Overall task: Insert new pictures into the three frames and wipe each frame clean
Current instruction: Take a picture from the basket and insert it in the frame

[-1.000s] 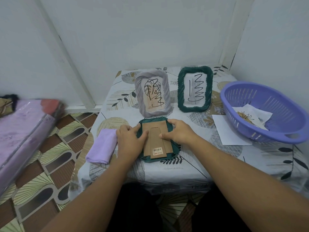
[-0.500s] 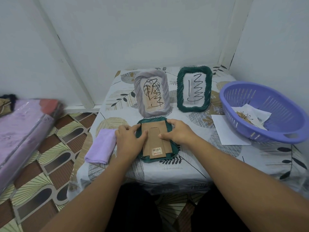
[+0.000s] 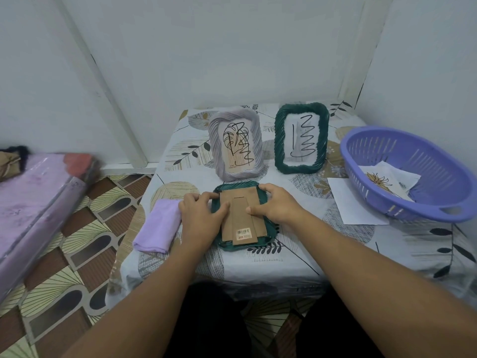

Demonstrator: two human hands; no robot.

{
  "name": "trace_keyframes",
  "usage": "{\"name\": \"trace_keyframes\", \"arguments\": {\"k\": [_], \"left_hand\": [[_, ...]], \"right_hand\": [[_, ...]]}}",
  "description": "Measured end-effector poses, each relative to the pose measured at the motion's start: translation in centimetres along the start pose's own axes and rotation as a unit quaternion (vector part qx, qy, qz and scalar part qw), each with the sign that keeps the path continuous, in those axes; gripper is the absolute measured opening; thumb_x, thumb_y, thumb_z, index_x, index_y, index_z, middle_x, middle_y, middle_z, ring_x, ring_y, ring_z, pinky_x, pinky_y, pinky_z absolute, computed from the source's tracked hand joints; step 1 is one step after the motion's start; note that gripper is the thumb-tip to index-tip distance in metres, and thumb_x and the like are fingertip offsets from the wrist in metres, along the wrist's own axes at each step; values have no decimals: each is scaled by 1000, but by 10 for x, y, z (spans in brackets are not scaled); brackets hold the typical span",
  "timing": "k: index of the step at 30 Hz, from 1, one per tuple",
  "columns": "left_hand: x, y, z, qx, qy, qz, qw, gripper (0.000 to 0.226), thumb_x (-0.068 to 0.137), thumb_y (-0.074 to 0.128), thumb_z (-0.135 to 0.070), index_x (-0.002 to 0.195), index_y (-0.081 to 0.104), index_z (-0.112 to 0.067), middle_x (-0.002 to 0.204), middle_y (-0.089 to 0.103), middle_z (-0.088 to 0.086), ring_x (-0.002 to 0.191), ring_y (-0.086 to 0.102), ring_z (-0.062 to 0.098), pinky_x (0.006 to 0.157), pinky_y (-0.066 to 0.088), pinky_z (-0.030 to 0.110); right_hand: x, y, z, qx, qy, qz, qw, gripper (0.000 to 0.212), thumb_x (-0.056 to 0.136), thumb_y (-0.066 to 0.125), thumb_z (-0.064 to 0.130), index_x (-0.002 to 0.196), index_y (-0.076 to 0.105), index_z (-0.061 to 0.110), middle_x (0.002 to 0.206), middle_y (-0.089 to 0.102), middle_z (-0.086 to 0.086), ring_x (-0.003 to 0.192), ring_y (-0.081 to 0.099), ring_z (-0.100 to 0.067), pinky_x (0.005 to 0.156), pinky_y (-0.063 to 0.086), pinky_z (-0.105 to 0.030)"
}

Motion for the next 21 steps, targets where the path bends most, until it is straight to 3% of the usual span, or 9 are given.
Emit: {"name": "trace_keyframes", "arguments": {"k": [2,5,9,12,17,21], "left_hand": [[0,0,0,4,1,1,1000,41,87,71,-53,119,68,-27,110,38,-1,116,38,26,91,26,27],[1,2,0,8,2,3,1000,40,87,71,-53,118,68,-28,110,38,-1,115,39,27,91,26,28],[2,3,1,10,4,3,1000,40,87,70,-54,118,68,-29,109,39,-1,114,39,26,90,27,28],[1,3,1,9,7,3,1000,40,88,69,-54,119,67,-29,109,39,-1,114,38,25,90,26,27],[1,2,0,8,10,3,1000,41,88,69,-54,120,66,-29,110,39,-1,112,37,23,91,27,28],[1,2,-1,10,12,3,1000,40,88,69,-53,120,66,-28,110,39,-1,114,38,26,92,28,30]], "right_hand": [[1,2,-2,21,4,-6,1000,123,33,81,66,147,47,37,139,60,9,123,59,-19,108,46,-48],[0,3,-3,38,10,-15,999,116,36,83,61,144,50,37,137,59,9,125,56,-19,110,43,-49],[-4,4,-1,54,8,-13,998,98,45,84,52,138,57,40,105,57,22,118,57,-17,109,43,-50],[-6,6,-2,60,4,-3,998,107,35,81,61,138,57,42,93,52,29,114,61,-15,107,46,-48],[-3,9,-2,39,9,30,999,119,35,77,69,146,48,42,134,58,17,117,62,-16,105,48,-45],[-7,8,6,-15,6,53,998,118,39,70,73,150,42,45,144,54,7,121,60,-19,105,49,-44]]}}
Point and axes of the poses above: each hand's wrist, its own x-axis towards the middle knuckle, its own y-axis out of the palm, z = x × y, the point moved 8 cm from there along x, towards the middle knuckle
